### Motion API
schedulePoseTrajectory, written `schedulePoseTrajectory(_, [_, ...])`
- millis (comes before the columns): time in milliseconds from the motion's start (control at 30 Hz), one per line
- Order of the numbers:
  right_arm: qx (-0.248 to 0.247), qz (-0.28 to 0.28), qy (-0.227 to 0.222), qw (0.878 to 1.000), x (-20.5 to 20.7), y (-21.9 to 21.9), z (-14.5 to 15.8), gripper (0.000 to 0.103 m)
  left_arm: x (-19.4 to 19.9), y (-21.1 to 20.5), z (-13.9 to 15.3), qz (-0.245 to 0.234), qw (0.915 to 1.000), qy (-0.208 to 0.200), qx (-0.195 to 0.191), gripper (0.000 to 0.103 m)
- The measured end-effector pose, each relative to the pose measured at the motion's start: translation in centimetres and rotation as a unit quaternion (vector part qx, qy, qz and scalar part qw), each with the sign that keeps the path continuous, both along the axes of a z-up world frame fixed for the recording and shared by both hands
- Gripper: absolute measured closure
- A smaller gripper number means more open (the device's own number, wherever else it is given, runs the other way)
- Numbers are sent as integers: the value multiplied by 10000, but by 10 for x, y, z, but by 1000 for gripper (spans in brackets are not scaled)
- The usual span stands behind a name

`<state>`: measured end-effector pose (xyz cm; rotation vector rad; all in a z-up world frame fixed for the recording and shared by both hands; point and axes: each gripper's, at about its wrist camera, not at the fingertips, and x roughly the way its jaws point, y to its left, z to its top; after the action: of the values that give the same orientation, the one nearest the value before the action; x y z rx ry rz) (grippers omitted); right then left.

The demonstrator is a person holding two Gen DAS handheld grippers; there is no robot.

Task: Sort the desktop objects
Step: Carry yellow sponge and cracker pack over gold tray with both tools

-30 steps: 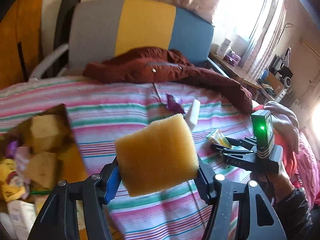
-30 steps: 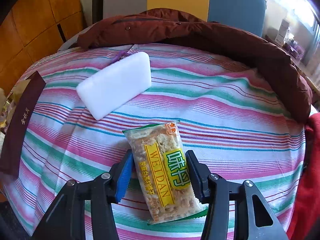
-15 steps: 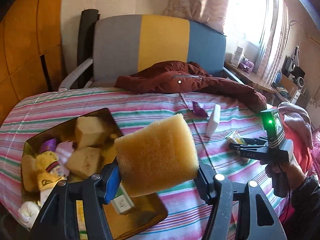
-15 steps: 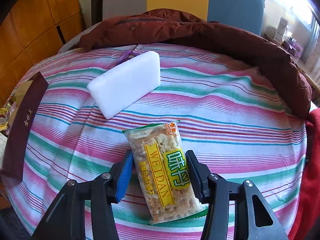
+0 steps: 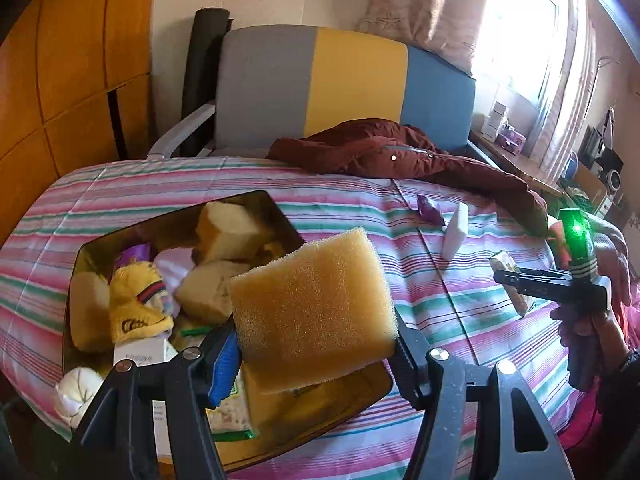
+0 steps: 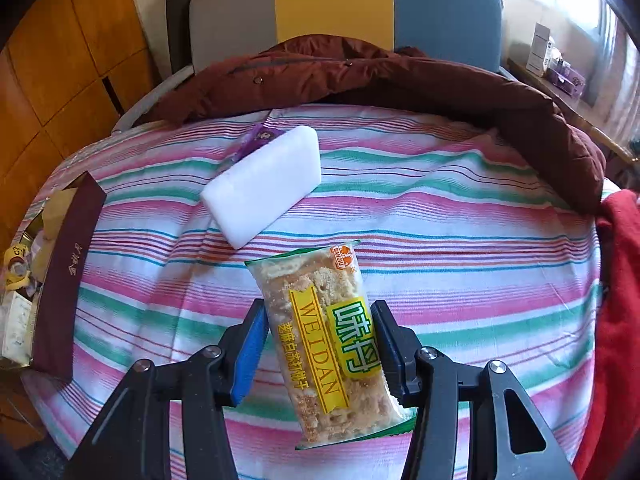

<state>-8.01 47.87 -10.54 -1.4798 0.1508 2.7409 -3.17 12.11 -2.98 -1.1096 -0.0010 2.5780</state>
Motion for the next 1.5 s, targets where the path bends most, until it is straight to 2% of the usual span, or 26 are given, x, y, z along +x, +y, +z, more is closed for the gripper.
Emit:
schedulePoseTrajectory(333, [-146, 259, 301, 9991, 12, -47, 35, 51, 8, -24, -2, 152, 9998, 23, 111, 39])
schedulePoseTrajectory(467, [-313, 517, 406, 9973, 14, -78, 49, 51, 11, -33, -2, 210, 9996, 58, 168, 39])
schedulePoseTrajectory(667, [-813, 1023, 501, 9902, 17, -134, 62, 51, 15, -52, 1, 318, 9988, 120, 361, 39])
schedulePoseTrajectory(933, [-1289, 1611, 514, 9771, 28, -212, 58, 51, 21, -96, 16, 669, 9950, 257, 695, 39])
schedulePoseTrajectory(1167, [-1586, 1909, 436, 9677, 36, -248, 53, 51, 25, -146, 29, 1184, 9878, 405, 923, 39])
schedulePoseTrajectory(1267, [-1541, 2021, 381, 9664, 35, -264, 49, 51, 24, -156, 27, 1289, 9862, 376, 965, 39])
schedulePoseTrajectory(1367, [-1566, 2010, 335, 9664, 29, -269, 45, 51, 23, -154, 22, 1221, 9867, 276, 1037, 39])
schedulePoseTrajectory(1500, [-1543, 1902, 342, 9689, 17, -269, 47, 51, 21, -131, 15, 759, 9904, 170, 1139, 39])
